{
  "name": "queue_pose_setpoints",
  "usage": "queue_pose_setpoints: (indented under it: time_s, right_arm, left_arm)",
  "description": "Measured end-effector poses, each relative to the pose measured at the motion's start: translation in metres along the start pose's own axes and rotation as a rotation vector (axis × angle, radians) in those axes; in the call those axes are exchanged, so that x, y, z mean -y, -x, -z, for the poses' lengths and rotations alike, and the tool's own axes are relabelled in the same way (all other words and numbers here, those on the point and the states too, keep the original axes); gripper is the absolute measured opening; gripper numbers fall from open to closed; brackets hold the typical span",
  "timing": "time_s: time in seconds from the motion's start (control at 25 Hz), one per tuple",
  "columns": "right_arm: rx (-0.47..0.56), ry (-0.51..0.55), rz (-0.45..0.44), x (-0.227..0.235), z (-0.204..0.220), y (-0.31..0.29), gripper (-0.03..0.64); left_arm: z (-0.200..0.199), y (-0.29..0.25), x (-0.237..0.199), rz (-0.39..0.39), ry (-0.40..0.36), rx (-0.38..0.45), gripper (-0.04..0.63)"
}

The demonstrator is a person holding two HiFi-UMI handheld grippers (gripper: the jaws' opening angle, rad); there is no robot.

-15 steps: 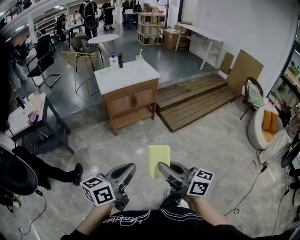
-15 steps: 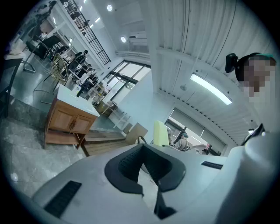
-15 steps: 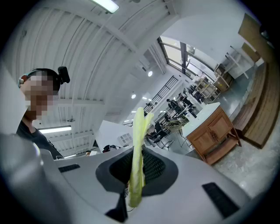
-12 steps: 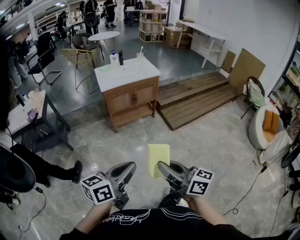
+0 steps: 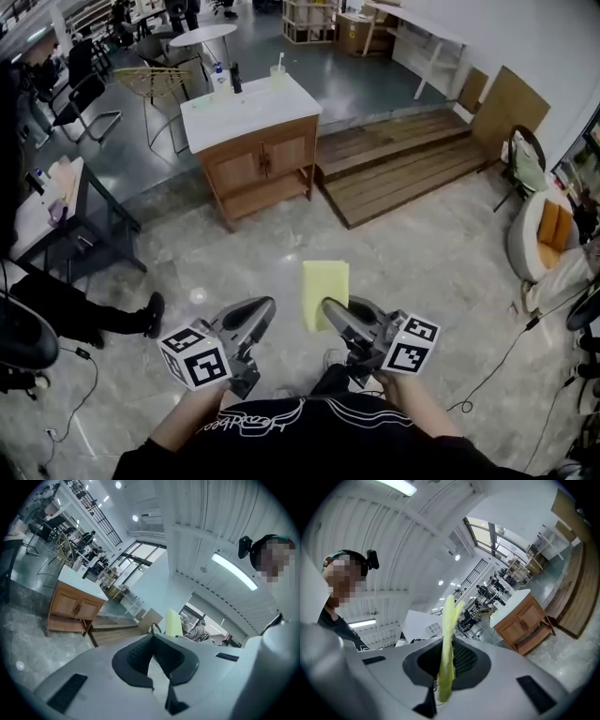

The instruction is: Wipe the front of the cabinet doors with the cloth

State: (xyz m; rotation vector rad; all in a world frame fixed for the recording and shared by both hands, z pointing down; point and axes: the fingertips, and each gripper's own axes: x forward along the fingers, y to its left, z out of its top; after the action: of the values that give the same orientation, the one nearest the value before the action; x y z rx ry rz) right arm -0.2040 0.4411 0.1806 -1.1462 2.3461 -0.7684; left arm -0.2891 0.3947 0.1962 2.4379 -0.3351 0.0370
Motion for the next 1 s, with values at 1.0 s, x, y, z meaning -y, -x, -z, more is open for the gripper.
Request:
queue_pose_setpoints:
  time_s: [1.0]
  right_arm:
    - [0.028,0.014,0.056,0.177,-0.145,0.123,0.040]
  left_arm:
    - [0.001,-0.269,0.034,0.010,0.009,-0.070,0.005]
